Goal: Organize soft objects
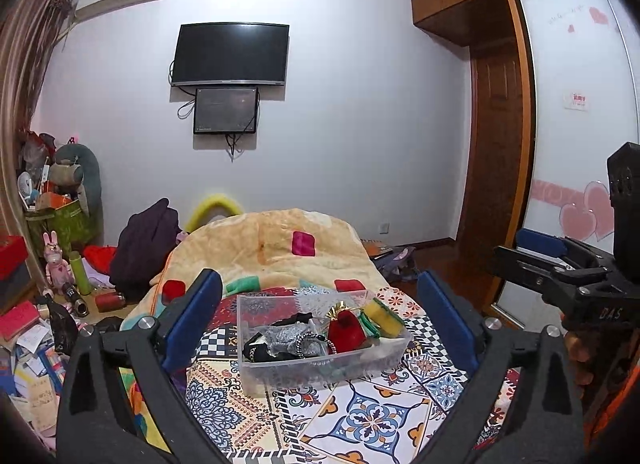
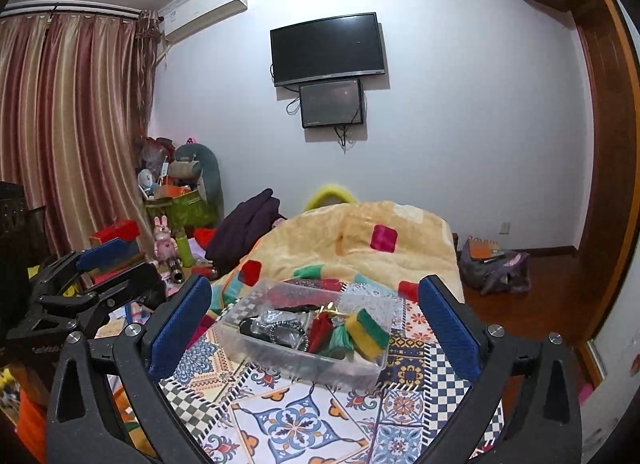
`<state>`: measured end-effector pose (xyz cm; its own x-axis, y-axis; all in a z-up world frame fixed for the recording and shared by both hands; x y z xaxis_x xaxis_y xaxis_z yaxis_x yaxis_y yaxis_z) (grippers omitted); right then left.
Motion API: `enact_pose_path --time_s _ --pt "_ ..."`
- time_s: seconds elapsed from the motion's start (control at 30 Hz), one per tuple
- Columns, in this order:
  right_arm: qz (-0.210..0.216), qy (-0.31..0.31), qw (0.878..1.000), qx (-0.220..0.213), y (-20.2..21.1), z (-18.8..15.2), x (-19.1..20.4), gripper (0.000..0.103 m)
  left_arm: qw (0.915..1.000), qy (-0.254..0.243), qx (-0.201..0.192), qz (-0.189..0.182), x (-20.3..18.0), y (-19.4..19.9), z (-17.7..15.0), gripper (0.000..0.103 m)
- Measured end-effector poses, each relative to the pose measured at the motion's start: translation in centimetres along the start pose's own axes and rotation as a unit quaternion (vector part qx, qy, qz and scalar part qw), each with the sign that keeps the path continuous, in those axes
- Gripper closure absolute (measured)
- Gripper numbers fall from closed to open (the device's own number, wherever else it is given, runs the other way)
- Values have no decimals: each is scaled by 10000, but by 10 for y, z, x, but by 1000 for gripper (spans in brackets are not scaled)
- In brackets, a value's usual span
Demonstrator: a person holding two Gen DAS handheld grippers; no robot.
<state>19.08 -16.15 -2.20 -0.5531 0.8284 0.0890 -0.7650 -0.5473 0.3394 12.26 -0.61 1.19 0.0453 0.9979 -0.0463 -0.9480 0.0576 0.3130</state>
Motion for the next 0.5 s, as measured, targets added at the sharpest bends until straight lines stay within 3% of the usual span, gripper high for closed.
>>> enact_pose_path --time_s 0.5 --pt "11 -36 10000 18 3 -3 1 0 10000 25 17 39 1 1 -2 2"
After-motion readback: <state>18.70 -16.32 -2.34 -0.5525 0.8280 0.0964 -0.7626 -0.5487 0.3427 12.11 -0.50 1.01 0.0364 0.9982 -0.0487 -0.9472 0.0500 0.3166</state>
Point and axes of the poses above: each gripper's, at about its wrist camera, not at the fingertips, and y roughly against the way its jaws point, x to its left, z to its top, the point moved 10 cm from there along -y, roughly the way its jaws point, and after that the axes turned 4 degrees about x, right-handed, at the moved point
